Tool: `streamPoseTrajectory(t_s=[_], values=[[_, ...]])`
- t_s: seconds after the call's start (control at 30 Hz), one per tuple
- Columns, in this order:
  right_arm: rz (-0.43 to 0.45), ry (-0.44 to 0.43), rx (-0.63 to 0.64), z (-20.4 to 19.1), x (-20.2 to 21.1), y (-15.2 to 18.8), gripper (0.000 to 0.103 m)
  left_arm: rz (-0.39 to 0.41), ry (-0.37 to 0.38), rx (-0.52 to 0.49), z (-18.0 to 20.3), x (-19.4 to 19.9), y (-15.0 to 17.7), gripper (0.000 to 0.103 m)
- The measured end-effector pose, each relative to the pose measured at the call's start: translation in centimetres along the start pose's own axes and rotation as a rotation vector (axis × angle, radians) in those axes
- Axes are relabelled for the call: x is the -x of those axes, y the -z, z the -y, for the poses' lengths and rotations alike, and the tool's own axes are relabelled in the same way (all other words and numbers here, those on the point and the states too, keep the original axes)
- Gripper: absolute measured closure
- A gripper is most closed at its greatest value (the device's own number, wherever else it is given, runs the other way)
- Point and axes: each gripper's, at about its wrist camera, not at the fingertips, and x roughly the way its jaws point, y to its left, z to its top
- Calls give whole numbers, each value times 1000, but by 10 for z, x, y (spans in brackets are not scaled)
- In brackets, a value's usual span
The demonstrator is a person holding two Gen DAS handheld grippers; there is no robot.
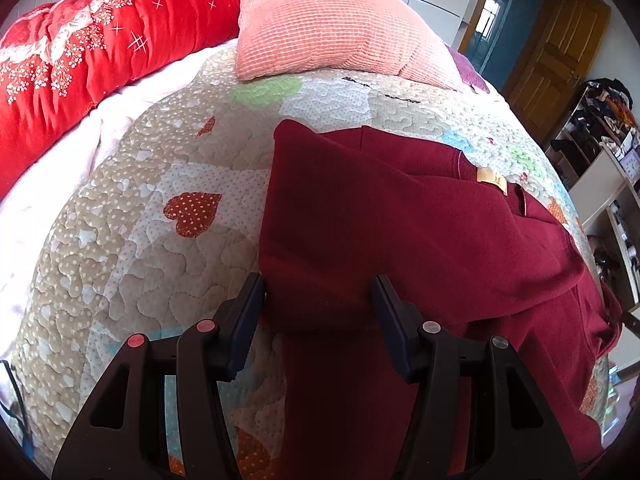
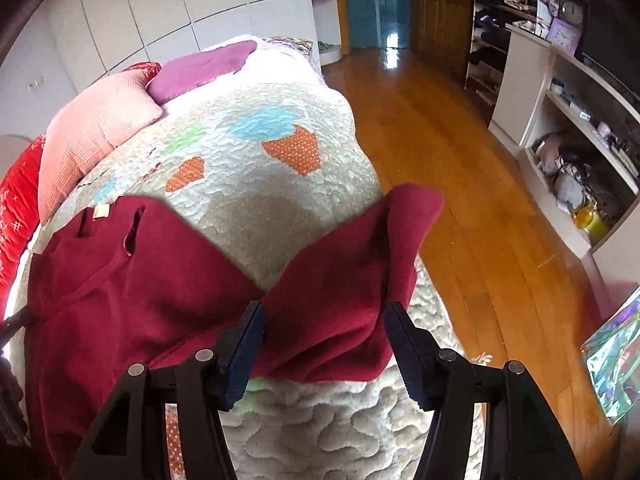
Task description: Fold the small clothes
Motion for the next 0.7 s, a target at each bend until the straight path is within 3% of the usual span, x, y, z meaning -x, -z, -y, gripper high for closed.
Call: streamPoseTrajectory(t_s=[0.13,0.23,0.27,0.3,0.33,0.37,0.43,0.53,0.7], values=[[1,2,-64,9,-29,-35,44,1,-7,-6,1,-1,0,48],[-154,53,-111,20,-77,-47,42,0,-10,-8,2,-2,0,48],[-184,-2,-172,28,-89,-45,42,0,-10,-9,2,-3,-1,48],[-172,-78,-247,38,-93,-44,46,-1,-9,-10,2,-2,-1,48],[-146,-156,-305,45,-92,-41,64,-2,-8,-9,2,-2,-1,48],[-122,-184,-312,47,-86,-39,81,-4,-4,-7,1,-2,-2,48],[-78,-144,-229,38,-69,-38,93,-7,7,4,-2,-1,-3,48],[31,-207,-170,18,-25,-45,94,-10,27,29,-5,2,-4,48],[207,-461,36,-68,56,-69,94,43,77,84,-12,20,-7,48]])
